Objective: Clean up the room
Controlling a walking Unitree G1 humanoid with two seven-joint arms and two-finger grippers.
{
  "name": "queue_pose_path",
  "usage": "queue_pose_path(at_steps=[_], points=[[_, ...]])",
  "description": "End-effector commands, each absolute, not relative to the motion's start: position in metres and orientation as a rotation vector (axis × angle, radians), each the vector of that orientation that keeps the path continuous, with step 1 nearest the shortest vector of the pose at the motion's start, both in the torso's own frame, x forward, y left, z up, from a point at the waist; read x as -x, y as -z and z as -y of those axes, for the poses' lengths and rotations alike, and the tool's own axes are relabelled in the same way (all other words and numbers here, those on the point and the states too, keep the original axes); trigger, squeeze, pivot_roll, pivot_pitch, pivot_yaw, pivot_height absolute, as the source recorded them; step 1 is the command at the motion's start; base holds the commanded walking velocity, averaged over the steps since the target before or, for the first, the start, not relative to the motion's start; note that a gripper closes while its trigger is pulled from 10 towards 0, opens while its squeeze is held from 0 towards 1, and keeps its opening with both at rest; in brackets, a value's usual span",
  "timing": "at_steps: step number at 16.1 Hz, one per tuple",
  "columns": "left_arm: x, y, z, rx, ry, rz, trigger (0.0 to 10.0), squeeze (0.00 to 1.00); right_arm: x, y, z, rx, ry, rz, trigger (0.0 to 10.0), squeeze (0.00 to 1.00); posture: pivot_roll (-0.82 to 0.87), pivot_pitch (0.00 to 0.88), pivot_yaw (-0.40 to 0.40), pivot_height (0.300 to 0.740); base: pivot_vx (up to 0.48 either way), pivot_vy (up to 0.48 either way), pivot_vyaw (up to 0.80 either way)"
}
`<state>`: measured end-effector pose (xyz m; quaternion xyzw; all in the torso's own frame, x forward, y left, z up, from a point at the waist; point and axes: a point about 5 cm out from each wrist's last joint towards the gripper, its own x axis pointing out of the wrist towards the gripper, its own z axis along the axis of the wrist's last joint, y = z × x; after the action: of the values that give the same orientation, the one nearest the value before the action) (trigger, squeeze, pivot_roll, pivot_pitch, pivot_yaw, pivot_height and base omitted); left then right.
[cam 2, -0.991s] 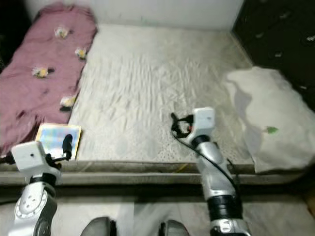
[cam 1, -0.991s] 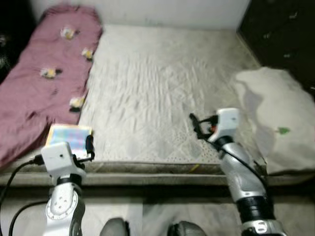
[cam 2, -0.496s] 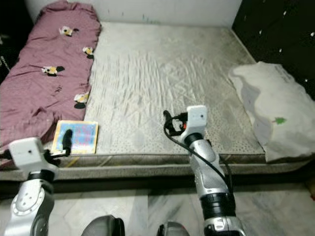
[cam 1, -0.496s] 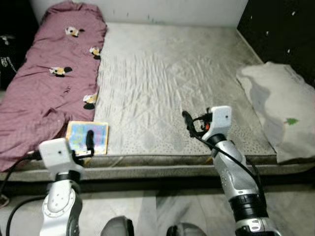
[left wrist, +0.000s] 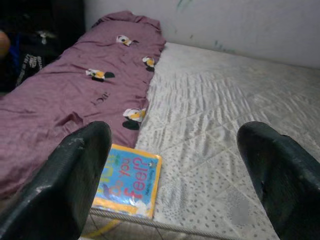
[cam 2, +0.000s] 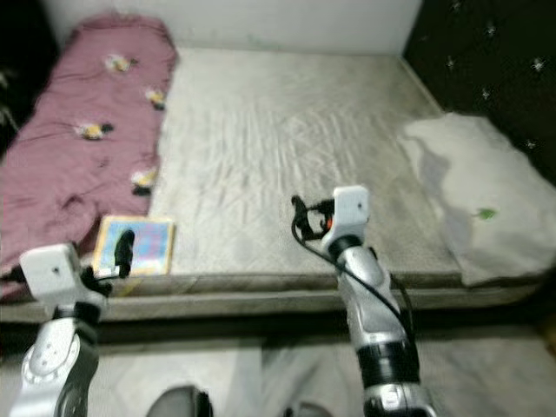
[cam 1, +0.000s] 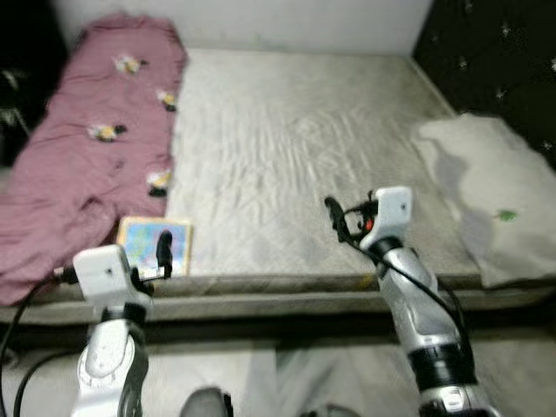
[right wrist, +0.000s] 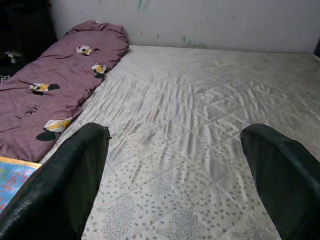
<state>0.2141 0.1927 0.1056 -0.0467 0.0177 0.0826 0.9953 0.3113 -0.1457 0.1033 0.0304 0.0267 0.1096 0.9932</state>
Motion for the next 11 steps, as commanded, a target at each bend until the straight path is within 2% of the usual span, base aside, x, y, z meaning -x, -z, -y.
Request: queue_pose_path(at_steps=[1, 11], points=[[-0.2131, -0.1066, -0.1951, 0.084, -0.172, -0.033, 10.0, 0.0, -0.3131, -0.1058, 0.1446, -0.065, -0.22, -0.049, 10.0, 0.0, 0.03, 0.067, -0.047, 0.74, 0.322, 0.0, 0.0], [-0.2142, -0.1055, -0.1944, 0.083, -0.17, -0.04, 10.0, 0.0, -0.3133, -0.1052, 0.1449, -0.062, -0.217, -0.051, 10.0, 0.0, 0.02, 0.066, -0.046, 0.74, 0.315, 0.0, 0.0]])
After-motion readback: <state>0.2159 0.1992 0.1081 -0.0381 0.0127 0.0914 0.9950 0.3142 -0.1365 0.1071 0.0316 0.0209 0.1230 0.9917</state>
